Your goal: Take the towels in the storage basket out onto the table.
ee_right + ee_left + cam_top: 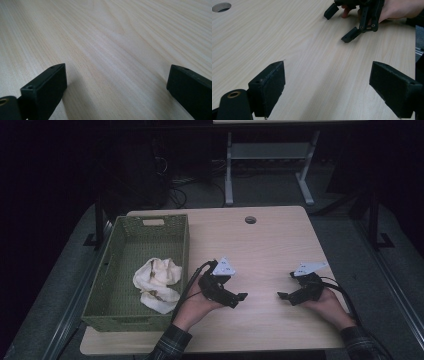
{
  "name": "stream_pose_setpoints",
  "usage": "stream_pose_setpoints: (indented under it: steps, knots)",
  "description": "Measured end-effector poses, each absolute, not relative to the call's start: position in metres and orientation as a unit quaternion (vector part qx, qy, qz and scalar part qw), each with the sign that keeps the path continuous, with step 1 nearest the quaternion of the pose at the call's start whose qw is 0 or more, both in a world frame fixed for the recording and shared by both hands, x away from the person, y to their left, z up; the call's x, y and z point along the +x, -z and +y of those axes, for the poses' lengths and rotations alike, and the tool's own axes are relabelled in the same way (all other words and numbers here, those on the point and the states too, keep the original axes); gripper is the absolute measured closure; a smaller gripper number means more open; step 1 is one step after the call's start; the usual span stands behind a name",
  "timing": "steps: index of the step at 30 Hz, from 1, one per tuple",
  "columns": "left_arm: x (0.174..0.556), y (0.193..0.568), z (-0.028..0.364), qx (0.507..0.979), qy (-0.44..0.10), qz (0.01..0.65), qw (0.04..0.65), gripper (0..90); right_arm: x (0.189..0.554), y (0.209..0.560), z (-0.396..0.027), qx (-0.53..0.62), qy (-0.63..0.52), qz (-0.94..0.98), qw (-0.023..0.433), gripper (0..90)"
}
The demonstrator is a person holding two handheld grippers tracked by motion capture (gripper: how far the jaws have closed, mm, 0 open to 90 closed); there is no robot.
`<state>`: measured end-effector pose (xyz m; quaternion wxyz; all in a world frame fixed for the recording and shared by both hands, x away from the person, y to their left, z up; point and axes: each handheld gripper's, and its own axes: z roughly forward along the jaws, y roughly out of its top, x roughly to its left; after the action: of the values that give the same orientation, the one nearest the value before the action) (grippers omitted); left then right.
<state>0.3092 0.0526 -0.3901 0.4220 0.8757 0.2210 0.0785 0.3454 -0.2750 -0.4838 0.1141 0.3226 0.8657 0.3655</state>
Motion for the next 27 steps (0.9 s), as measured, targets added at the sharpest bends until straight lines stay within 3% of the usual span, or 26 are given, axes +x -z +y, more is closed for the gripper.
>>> stream_pose_setpoints:
  steps: [27]
  knots:
    - [0.320,0.366,0.071,0.868,-0.072,0.229,0.434,12.8,0.345,0.483,-0.275,0.324,-0.364,0.866,0.113,2.6]
